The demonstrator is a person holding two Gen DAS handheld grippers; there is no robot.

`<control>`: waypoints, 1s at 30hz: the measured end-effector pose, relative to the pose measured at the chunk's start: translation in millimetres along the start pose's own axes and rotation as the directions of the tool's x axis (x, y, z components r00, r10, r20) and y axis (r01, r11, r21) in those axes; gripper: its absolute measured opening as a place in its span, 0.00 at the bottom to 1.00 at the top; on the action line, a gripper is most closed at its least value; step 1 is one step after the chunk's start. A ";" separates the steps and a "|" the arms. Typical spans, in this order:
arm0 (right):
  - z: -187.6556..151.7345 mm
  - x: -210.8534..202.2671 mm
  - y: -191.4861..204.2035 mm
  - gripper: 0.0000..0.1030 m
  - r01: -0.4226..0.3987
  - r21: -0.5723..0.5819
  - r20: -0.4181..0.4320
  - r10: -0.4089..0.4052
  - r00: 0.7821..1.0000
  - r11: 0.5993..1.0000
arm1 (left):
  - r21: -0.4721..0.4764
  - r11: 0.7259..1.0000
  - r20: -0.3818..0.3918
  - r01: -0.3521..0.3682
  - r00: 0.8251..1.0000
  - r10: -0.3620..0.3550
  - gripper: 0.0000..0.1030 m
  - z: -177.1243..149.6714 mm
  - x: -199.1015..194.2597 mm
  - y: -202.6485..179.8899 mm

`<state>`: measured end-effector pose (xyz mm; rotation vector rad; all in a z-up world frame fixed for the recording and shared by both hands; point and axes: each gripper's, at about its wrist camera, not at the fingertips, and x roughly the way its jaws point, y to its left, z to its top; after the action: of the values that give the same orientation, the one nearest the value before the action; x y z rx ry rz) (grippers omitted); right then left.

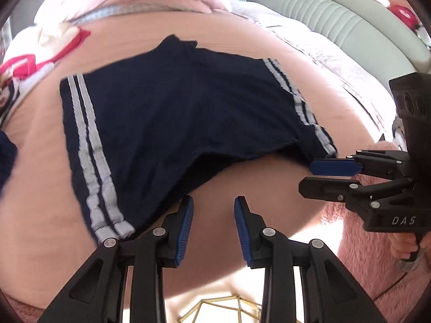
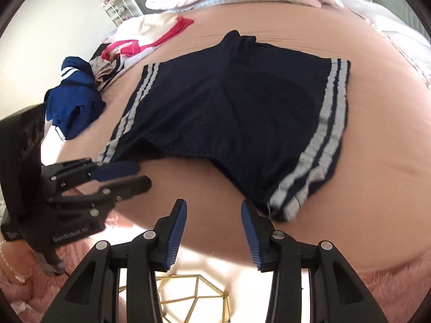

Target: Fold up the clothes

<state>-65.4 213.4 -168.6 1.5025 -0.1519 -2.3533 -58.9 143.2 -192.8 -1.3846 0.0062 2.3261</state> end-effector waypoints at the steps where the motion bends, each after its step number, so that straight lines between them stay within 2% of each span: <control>1: 2.7 3.3 -1.0 0.40 0.017 -0.010 0.002 -0.017 1.000 1.000 | -0.001 1.000 0.017 0.000 1.000 0.000 0.28 2.0 -0.8 0.5; 4: -0.2 0.9 -1.5 0.40 0.130 -0.046 0.034 -0.128 0.991 0.990 | -0.005 1.000 0.039 -0.015 0.999 0.015 0.28 6.1 -1.8 4.3; 6: 2.5 -3.2 -16.0 0.39 0.122 0.000 0.042 -0.122 0.992 0.992 | -0.028 1.000 0.039 0.005 0.999 -0.004 0.28 9.8 -2.9 9.9; 9: -1.2 -15.0 -27.7 0.39 0.057 0.070 0.075 -0.062 0.995 0.996 | -0.007 1.000 0.057 0.026 0.998 -0.025 0.28 12.2 -6.7 5.9; 12: 1.2 -10.1 -23.9 0.39 0.044 0.067 0.083 -0.050 0.995 0.997 | 0.043 0.997 0.064 0.062 0.996 -0.065 0.28 12.9 -7.4 -3.7; 15: 13.7 -1.3 -22.1 0.39 0.024 0.065 0.082 -0.029 0.996 0.998 | 0.046 0.995 0.075 0.085 0.993 -0.089 0.28 7.4 -7.9 -3.8; 20: 32.3 2.1 -14.7 0.40 0.013 0.053 0.097 -0.018 0.995 0.998 | 0.026 0.997 0.096 0.070 0.993 -0.072 0.28 11.3 -1.9 -1.5; 25: 39.1 4.2 -21.1 0.40 0.004 0.090 0.118 -0.015 0.993 0.996 | 0.084 0.996 0.055 0.014 0.998 -0.018 0.28 16.3 15.7 -2.0; 30: 34.0 -4.6 -25.1 0.40 -0.019 0.115 0.091 0.008 0.996 0.993 | 0.161 0.987 0.025 0.023 0.999 -0.027 0.28 18.5 19.6 -9.1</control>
<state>-99.9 235.3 -156.8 1.4413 -0.3251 -2.4407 -79.1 162.6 -198.1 -1.2664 0.1633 2.2694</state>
